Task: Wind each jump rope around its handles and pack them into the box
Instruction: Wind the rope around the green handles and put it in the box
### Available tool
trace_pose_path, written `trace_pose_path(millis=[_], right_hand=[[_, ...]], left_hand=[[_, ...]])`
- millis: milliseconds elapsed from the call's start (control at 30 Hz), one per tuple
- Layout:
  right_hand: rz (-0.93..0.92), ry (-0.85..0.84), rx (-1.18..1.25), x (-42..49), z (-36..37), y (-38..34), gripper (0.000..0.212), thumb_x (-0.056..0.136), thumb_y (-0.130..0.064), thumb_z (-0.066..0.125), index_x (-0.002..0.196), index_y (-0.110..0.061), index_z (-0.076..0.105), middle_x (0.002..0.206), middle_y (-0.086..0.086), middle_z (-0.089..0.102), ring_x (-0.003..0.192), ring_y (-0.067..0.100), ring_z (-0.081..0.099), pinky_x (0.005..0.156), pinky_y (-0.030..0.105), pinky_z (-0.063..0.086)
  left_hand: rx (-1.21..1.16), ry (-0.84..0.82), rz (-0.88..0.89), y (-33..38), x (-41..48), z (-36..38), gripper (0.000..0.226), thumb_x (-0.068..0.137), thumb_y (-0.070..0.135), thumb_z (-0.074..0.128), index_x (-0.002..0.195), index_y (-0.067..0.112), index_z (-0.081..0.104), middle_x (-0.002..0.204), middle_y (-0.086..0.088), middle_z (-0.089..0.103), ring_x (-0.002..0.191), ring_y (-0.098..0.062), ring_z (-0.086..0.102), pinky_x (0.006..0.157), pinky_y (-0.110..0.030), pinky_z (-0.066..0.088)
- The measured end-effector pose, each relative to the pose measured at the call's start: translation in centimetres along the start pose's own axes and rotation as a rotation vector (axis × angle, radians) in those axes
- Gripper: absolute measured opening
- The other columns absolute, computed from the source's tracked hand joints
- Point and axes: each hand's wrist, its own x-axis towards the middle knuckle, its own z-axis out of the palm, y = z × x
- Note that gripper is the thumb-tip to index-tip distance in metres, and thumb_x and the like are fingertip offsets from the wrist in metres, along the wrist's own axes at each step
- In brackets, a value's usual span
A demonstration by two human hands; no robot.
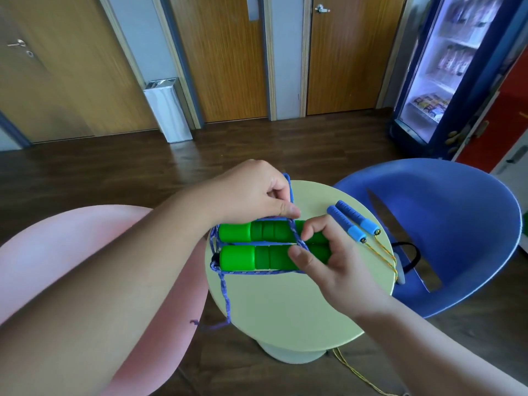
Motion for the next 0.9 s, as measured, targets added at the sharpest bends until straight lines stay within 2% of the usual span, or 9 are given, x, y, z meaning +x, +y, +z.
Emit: trace_pose_path(millis=[100, 233, 367, 400, 533, 600, 667, 767, 900], right_hand=[[-0.069, -0.074, -0.059, -0.1, -0.3, -0.5, 0.012, 0.098, -0.011, 0.06, 0.099, -0.011, 0.048, 0.071, -0.018, 0.045, 0.06, 0.005, 0.038, 0.057, 0.017, 0.036], [-0.084, -0.117, -0.162, -0.2, -1.1, -0.6, 0.008, 0.102, -0.017, 0.056, 0.106, -0.015, 0.05, 0.074, -0.016, 0.043, 0.061, 0.007, 0.038, 0.058, 0.02, 0.036], [-0.075, -0.156, -0.263, -0.2, -1.7, -0.5, 0.027, 0.104, -0.019, 0.055, 0.13, -0.022, 0.058, 0.101, -0.014, 0.059, 0.081, 0.009, 0.055, 0.073, 0.02, 0.044], [-0.059, -0.178, -0.286, -0.2, -1.8, -0.5, 0.028, 0.104, -0.02, 0.054, 0.131, -0.024, 0.06, 0.1, -0.012, 0.06, 0.083, 0.012, 0.057, 0.074, 0.021, 0.045], [0.029, -0.212, -0.273, 0.1, -2.5, 0.0, 0.015, 0.1, -0.019, 0.058, 0.111, -0.027, 0.066, 0.082, -0.012, 0.055, 0.068, 0.009, 0.049, 0.065, 0.021, 0.041], [0.068, -0.173, -0.216, 0.0, -3.0, 0.4, 0.01, 0.099, -0.018, 0.06, 0.105, -0.026, 0.064, 0.074, -0.007, 0.051, 0.063, 0.009, 0.043, 0.061, 0.023, 0.039], [0.073, -0.154, -0.205, -0.2, -3.2, 0.9, 0.011, 0.097, -0.017, 0.061, 0.102, -0.027, 0.062, 0.076, 0.003, 0.053, 0.064, 0.011, 0.043, 0.061, 0.024, 0.041], [0.064, -0.195, -0.186, -0.6, -2.6, 1.1, 0.011, 0.096, -0.013, 0.062, 0.102, -0.022, 0.063, 0.085, 0.004, 0.058, 0.068, 0.01, 0.048, 0.063, 0.024, 0.044], [0.066, -0.23, -0.265, -0.4, -2.0, 1.6, 0.016, 0.095, -0.015, 0.063, 0.105, -0.027, 0.063, 0.092, 0.001, 0.061, 0.072, 0.015, 0.054, 0.066, 0.03, 0.049]], left_hand=[[0.058, -0.104, -0.002, 1.1, 0.8, -0.8, 0.033, 0.084, 0.049, 0.081, 0.071, 0.02, 0.074, 0.061, -0.002, 0.065, 0.052, -0.008, 0.048, 0.051, -0.026, 0.041], [0.123, -0.18, 0.017, 2.0, 1.7, -0.7, 0.037, 0.091, 0.047, 0.074, 0.071, 0.016, 0.071, 0.059, 0.001, 0.061, 0.051, -0.008, 0.05, 0.051, -0.03, 0.046], [0.117, -0.217, 0.033, 2.5, 2.1, -0.5, 0.037, 0.095, 0.043, 0.07, 0.071, 0.015, 0.071, 0.063, -0.005, 0.062, 0.052, -0.008, 0.05, 0.053, -0.027, 0.047], [0.116, -0.224, 0.032, 2.6, 2.2, -0.4, 0.037, 0.095, 0.042, 0.071, 0.073, 0.013, 0.071, 0.066, -0.006, 0.065, 0.052, -0.007, 0.05, 0.052, -0.027, 0.046], [0.087, -0.251, 0.028, 2.7, 2.7, -0.4, 0.033, 0.091, 0.044, 0.075, 0.075, 0.015, 0.073, 0.068, -0.007, 0.068, 0.055, -0.009, 0.055, 0.054, -0.034, 0.053], [0.081, -0.351, -0.014, 2.5, 2.8, -1.2, 0.028, 0.092, 0.043, 0.074, 0.083, 0.017, 0.076, 0.066, -0.004, 0.068, 0.053, -0.012, 0.054, 0.052, -0.034, 0.05], [0.058, -0.555, -0.126, 1.9, 2.9, -2.3, 0.023, 0.095, 0.035, 0.072, 0.097, 0.013, 0.077, 0.066, -0.003, 0.065, 0.048, -0.013, 0.048, 0.048, -0.029, 0.044], [0.059, -0.784, -0.258, 0.8, 3.0, -3.5, 0.018, 0.098, 0.021, 0.07, 0.105, 0.007, 0.077, 0.062, -0.003, 0.059, 0.044, -0.011, 0.044, 0.048, -0.026, 0.042], [0.285, -0.821, -0.329, 1.0, 3.0, -5.0, 0.035, 0.102, 0.037, 0.06, 0.095, 0.007, 0.078, 0.051, 0.0, 0.049, 0.041, -0.015, 0.035, 0.046, -0.025, 0.035]])
